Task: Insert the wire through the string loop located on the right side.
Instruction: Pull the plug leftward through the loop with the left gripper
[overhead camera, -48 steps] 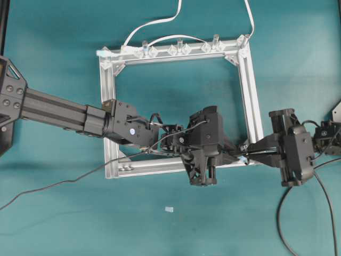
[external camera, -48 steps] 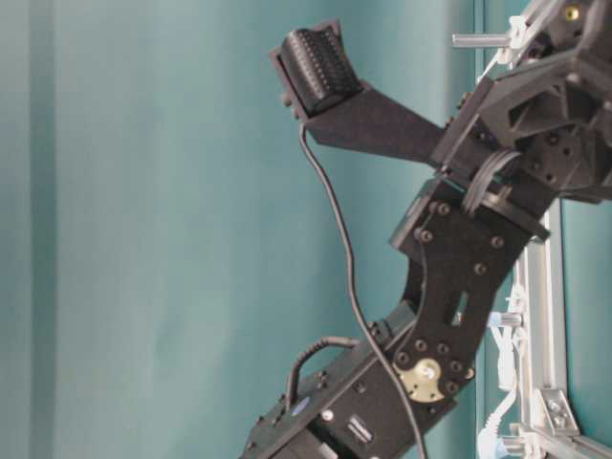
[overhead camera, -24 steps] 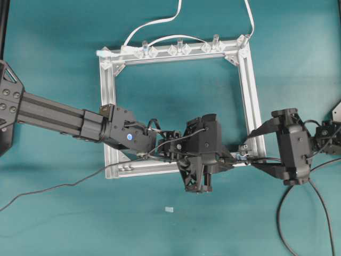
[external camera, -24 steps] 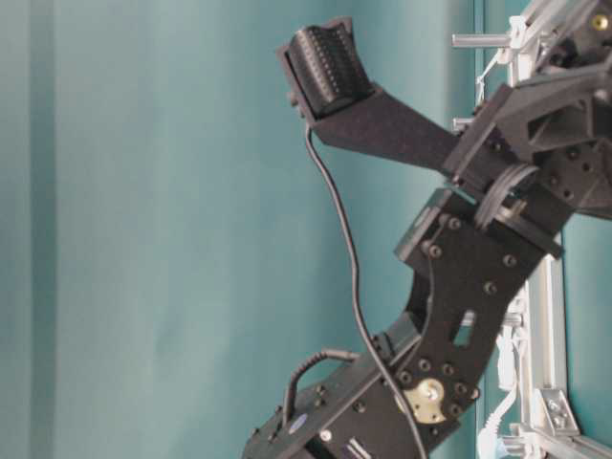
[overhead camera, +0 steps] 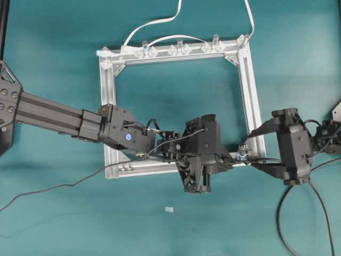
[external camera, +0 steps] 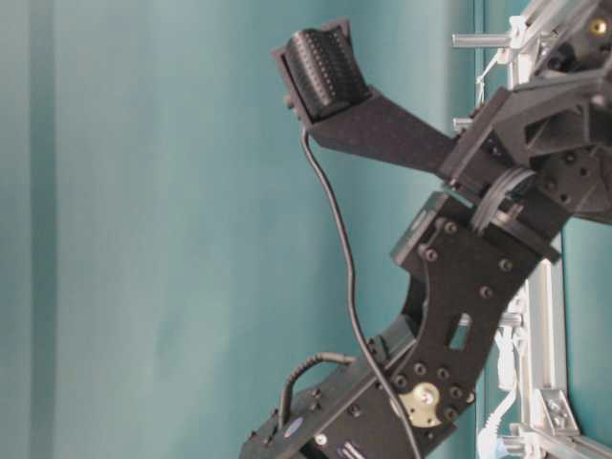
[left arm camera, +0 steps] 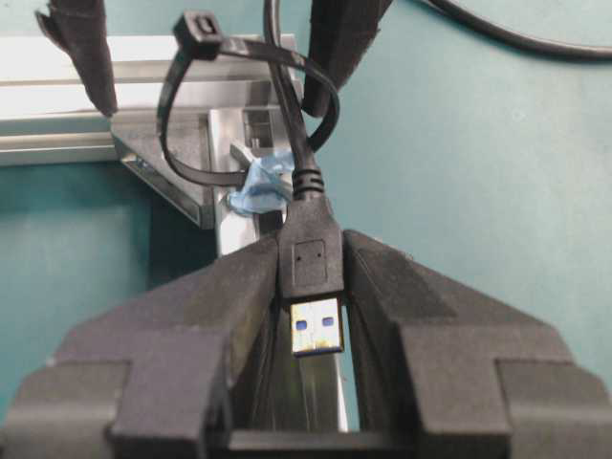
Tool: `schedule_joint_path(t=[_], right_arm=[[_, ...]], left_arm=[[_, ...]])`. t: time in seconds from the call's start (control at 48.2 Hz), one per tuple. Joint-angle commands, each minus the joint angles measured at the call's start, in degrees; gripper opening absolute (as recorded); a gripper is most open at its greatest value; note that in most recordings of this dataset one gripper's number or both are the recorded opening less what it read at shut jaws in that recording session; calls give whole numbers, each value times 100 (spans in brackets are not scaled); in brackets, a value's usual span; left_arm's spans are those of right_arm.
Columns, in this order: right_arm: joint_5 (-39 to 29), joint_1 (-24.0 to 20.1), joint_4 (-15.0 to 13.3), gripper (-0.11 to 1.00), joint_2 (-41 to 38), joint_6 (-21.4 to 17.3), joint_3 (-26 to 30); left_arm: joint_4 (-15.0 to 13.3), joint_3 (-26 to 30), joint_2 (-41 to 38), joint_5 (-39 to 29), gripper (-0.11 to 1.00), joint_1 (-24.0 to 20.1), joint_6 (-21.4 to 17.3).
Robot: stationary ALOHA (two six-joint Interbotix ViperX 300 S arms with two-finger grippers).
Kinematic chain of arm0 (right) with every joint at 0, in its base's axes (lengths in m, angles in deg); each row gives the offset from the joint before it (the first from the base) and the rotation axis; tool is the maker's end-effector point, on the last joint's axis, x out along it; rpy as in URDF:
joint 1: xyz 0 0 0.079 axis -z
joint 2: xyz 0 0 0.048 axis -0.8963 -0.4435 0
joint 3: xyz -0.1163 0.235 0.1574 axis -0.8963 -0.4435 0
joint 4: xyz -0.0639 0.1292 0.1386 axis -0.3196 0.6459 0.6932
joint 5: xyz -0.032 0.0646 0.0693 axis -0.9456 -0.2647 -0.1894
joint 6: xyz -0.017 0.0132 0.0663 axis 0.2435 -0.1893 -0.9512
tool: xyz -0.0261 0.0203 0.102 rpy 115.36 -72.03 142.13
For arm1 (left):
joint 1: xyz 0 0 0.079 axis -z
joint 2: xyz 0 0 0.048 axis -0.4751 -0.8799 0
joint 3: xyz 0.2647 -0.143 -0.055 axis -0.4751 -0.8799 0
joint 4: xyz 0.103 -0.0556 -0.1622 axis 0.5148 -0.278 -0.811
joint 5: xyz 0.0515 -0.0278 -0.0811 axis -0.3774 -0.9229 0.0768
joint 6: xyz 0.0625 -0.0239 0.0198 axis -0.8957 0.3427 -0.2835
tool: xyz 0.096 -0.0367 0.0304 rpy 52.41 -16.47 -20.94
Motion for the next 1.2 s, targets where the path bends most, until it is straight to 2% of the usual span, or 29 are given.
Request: schedule_joint_path(t=[0.0, 0.208, 0.54, 0.747, 1.059, 1.183], right_arm=[[18, -9, 9, 93, 70, -9, 35], [18, -9, 9, 93, 70, -9, 26], [18, -9, 9, 93, 70, -9, 26], [18, -9, 9, 93, 70, -9, 9], [18, 0, 9, 93, 70, 0, 9], [18, -9, 9, 93, 70, 0, 0]], left_arm=[[18, 44, 334, -9, 21, 18, -53], [18, -334, 721, -211, 21, 9, -246], [18, -1433, 1573, -229, 21, 44, -246], [-18, -1942, 1969, -290, 21, 114, -202], [-44, -2452, 2408, -765, 21, 264, -167], [-44, -2716, 2637, -1002, 21, 308, 53]])
